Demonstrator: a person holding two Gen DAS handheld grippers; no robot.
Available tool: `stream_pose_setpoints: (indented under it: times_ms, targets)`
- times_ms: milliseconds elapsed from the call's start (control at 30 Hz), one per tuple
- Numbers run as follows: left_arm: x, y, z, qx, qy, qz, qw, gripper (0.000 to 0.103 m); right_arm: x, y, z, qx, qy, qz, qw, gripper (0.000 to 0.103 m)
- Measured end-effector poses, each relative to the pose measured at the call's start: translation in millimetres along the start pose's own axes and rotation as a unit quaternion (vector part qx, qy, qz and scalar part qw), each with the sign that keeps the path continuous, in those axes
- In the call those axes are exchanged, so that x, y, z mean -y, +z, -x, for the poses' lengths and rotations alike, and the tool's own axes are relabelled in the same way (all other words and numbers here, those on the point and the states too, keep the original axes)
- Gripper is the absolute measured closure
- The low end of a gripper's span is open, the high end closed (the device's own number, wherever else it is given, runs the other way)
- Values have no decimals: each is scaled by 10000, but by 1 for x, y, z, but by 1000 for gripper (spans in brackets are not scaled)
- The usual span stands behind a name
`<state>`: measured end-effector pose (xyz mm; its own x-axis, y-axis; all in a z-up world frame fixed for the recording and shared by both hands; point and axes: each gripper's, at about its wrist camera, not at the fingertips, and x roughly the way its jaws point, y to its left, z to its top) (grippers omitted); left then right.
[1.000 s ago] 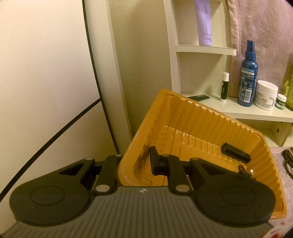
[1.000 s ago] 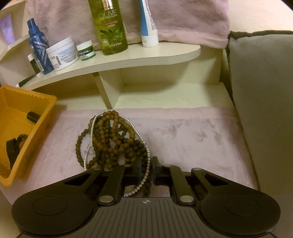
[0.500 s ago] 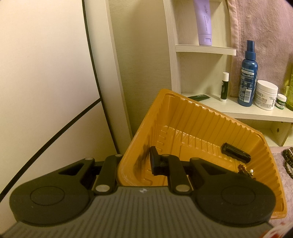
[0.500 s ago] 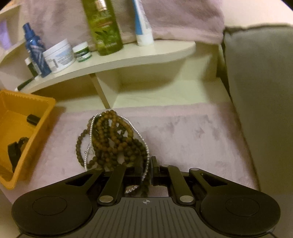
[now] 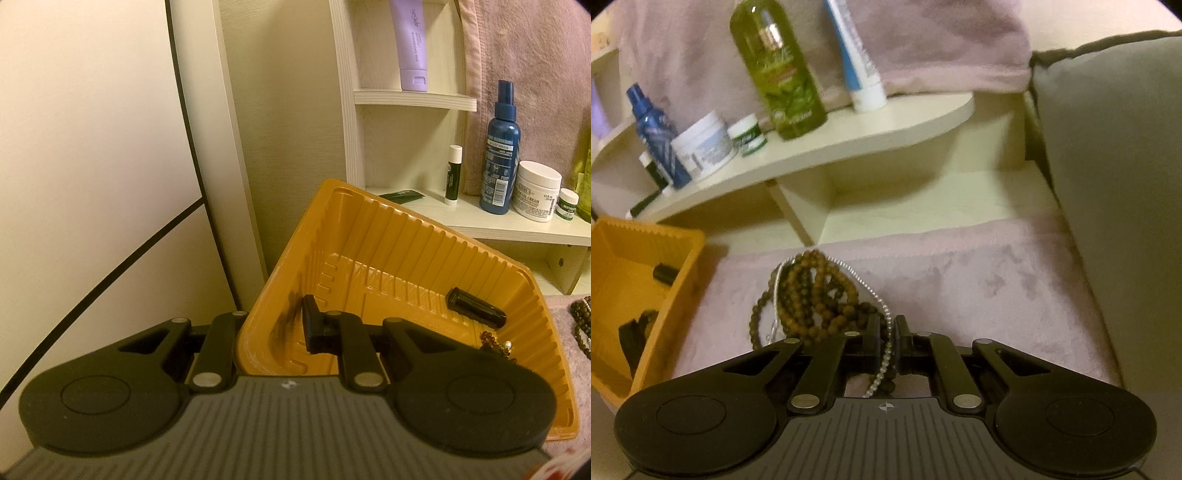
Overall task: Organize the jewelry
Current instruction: 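Close the right tool on the pearl strand and bead necklaces, then lift the necklaces with the right tool and carry them toward the tray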
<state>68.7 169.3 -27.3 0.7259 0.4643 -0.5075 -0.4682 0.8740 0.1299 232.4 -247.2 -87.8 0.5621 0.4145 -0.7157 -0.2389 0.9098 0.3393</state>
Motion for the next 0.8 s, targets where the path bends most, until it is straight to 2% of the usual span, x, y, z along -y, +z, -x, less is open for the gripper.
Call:
stream_pose_setpoints:
  times_ms: [333, 500, 600, 667, 800]
  targets:
    - [0, 0, 0, -4, -1, 1, 10000, 87, -5, 2, 32, 396, 264, -63, 9988, 97]
    - [0, 0, 0, -6, -3, 13, 10000, 87, -15, 14, 40, 540, 343, -84, 9979, 97]
    - [-1, 0, 0, -3, -9, 32, 10000, 88, -17, 18, 42, 414, 208, -52, 9989, 97]
    - [-2, -1, 0, 0, -10, 47, 10000, 88, -15, 15, 39, 91, -42, -31, 9999, 96]
    - [-2, -1, 1, 7, -20, 65, 10000, 88, 8, -4, 32, -290, -462, -415, 9976, 93]
